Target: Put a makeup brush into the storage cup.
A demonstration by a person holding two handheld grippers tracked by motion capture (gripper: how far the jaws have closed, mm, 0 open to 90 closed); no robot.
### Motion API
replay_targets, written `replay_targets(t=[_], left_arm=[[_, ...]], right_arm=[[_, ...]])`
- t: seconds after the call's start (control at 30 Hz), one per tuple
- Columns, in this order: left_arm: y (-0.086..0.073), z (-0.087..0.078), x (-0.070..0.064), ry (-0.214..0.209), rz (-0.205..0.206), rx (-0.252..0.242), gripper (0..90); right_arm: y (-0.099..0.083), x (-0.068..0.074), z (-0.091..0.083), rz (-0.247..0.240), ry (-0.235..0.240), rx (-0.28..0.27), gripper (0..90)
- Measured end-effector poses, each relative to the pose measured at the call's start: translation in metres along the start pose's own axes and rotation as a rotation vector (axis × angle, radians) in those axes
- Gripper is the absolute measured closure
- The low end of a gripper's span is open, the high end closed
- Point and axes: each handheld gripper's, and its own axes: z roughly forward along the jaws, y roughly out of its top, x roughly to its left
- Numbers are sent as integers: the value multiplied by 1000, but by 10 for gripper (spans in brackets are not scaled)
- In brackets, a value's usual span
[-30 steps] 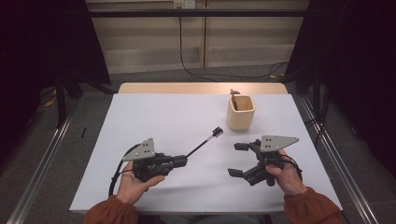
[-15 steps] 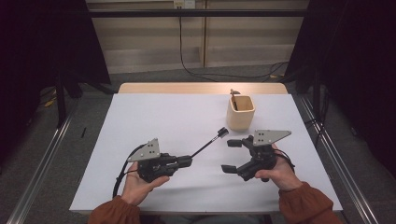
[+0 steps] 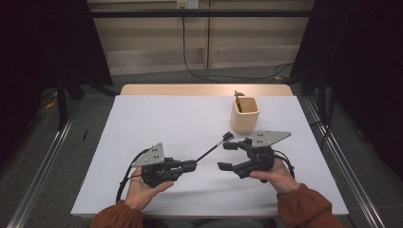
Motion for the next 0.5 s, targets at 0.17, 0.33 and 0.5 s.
replay_targets(t=[0.17, 0.33, 0.5], left_arm=[[-1, 0, 0, -4, 1, 1, 855], [-1, 0, 0, -4, -2, 3, 855], [-3, 2, -1, -7, -4, 11, 856]], right_arm=[[6, -1, 5, 9, 17, -15, 419], [10, -2, 8, 27, 41, -42, 528], [11, -3, 9, 40, 47, -53, 592]])
